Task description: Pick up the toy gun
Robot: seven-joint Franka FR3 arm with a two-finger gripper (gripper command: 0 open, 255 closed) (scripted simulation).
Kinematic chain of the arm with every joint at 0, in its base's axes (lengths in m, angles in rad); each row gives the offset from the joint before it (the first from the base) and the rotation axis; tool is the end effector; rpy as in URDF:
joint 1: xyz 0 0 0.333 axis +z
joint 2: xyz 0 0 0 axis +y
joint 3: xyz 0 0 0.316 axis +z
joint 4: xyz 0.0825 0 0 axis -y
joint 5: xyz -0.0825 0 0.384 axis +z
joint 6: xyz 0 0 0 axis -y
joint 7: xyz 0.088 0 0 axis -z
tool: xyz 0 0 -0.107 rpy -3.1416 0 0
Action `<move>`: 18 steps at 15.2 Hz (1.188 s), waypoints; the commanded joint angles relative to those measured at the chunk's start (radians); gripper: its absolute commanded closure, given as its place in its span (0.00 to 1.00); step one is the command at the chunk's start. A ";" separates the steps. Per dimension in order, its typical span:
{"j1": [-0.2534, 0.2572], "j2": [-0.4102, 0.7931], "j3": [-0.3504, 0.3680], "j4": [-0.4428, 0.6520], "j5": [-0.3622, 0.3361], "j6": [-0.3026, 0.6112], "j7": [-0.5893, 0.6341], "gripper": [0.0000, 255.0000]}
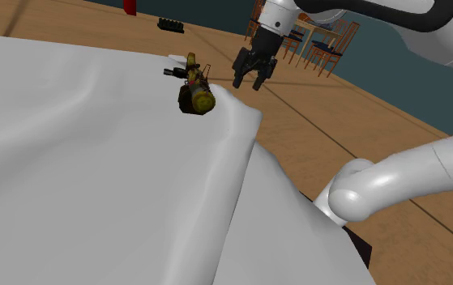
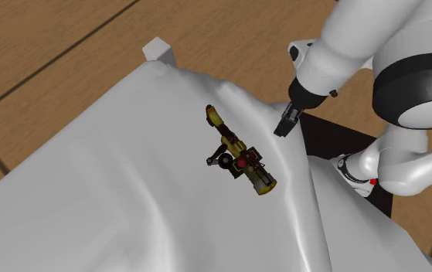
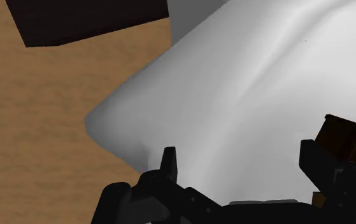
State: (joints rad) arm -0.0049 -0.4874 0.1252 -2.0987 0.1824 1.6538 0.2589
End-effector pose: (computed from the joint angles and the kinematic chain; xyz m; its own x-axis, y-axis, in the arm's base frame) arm 0.3995 0.0771 0.6134 0.9866 -0.1631 0.0058 -0.1610 -0.9785 -0.1292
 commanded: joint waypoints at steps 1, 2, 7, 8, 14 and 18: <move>0.003 0.083 0.019 0.088 0.027 -0.009 0.055 0.00; 0.003 0.122 0.025 0.130 0.038 -0.015 0.077 0.00; 0.007 0.321 0.048 0.361 0.084 -0.053 0.191 0.00; 0.008 0.362 0.051 0.412 0.092 -0.063 0.214 0.00; 0.016 0.505 0.060 0.570 0.117 -0.078 0.288 0.00; 0.017 0.490 0.061 0.499 0.121 -0.023 0.271 0.00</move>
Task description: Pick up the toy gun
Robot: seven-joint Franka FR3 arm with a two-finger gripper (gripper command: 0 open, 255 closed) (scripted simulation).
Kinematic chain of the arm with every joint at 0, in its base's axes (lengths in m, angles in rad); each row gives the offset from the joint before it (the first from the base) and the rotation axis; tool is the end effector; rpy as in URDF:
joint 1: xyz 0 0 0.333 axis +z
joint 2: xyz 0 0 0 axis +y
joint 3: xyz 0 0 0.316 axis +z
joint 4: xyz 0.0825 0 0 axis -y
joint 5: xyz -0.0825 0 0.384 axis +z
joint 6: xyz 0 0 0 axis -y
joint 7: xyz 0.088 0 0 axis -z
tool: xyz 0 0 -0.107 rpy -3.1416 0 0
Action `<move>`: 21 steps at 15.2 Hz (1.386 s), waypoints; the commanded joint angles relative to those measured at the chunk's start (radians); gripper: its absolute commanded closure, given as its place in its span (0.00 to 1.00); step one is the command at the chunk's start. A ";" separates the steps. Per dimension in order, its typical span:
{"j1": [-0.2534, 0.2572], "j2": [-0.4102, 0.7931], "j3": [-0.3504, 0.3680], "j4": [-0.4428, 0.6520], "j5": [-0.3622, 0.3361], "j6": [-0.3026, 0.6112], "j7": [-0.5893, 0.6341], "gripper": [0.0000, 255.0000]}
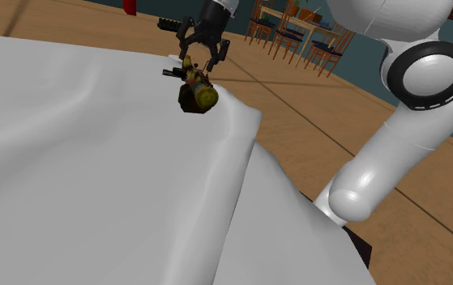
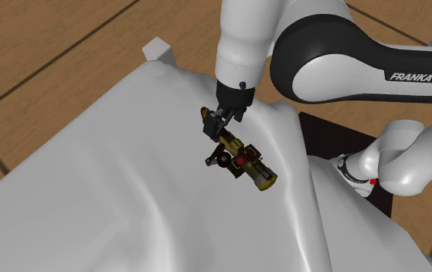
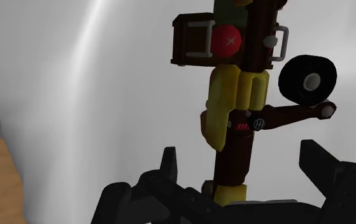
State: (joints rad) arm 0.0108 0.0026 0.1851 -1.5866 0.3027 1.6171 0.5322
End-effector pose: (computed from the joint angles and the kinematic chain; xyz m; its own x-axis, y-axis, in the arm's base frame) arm 0.5432 0.1389 0.6244 0.9387 -0.3196 -0.1292 -0.3434 -0.8994 -0.2703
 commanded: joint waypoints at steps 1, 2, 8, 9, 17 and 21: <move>0.001 -0.003 0.001 -0.030 0.001 0.027 -0.006 0.00; 0.001 -0.005 0.001 -0.040 0.002 0.035 -0.008 0.00; 0.001 -0.005 0.001 -0.037 0.002 0.032 -0.008 1.00; 0.001 -0.004 0.001 -0.037 0.002 0.032 -0.008 1.00; 0.001 0.008 0.001 0.030 -0.002 -0.019 0.008 1.00; 0.001 0.026 0.001 0.106 -0.005 -0.075 0.025 1.00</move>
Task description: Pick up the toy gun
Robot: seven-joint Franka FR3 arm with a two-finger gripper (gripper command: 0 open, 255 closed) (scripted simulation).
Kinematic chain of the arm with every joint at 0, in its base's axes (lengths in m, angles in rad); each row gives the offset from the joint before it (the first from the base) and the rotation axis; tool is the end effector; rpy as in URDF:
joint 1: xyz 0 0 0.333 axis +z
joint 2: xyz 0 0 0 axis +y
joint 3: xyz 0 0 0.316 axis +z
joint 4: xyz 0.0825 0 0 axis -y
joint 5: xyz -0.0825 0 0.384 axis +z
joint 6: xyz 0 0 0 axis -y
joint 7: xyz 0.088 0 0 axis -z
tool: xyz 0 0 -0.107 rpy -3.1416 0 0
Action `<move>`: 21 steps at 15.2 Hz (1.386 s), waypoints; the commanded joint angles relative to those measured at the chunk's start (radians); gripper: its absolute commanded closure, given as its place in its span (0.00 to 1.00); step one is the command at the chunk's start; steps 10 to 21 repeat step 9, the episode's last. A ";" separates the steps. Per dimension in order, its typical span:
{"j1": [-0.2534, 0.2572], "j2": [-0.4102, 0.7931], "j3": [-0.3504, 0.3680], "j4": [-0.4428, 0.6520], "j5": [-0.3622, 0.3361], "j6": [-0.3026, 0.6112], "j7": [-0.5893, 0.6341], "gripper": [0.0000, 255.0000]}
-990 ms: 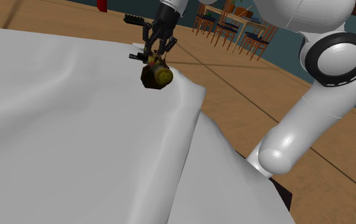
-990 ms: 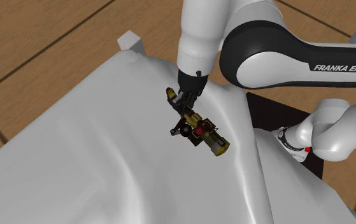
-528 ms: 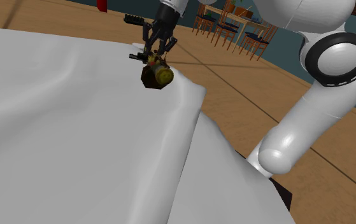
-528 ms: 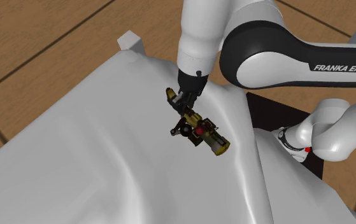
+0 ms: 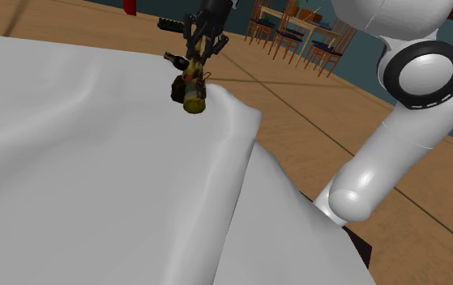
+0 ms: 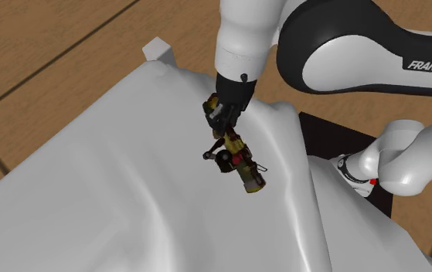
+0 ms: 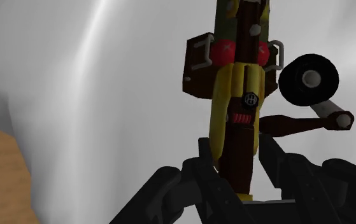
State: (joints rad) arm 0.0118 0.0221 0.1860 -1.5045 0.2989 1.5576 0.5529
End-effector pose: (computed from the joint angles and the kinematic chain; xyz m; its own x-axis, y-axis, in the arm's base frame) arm 0.5435 0.1401 0.6474 0.9386 -0.3199 -0.1293 -0.3437 -0.8993 -0.2705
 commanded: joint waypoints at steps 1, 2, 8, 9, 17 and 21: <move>0.000 0.012 0.000 0.044 -0.002 -0.030 0.009 1.00; 0.000 0.018 0.000 0.064 -0.003 -0.044 0.013 1.00; 0.001 0.053 0.001 0.180 -0.007 -0.122 0.038 1.00; 0.001 0.053 0.001 0.180 -0.007 -0.122 0.038 1.00; 0.001 0.053 0.001 0.180 -0.007 -0.122 0.038 1.00; 0.001 0.053 0.001 0.180 -0.007 -0.122 0.038 1.00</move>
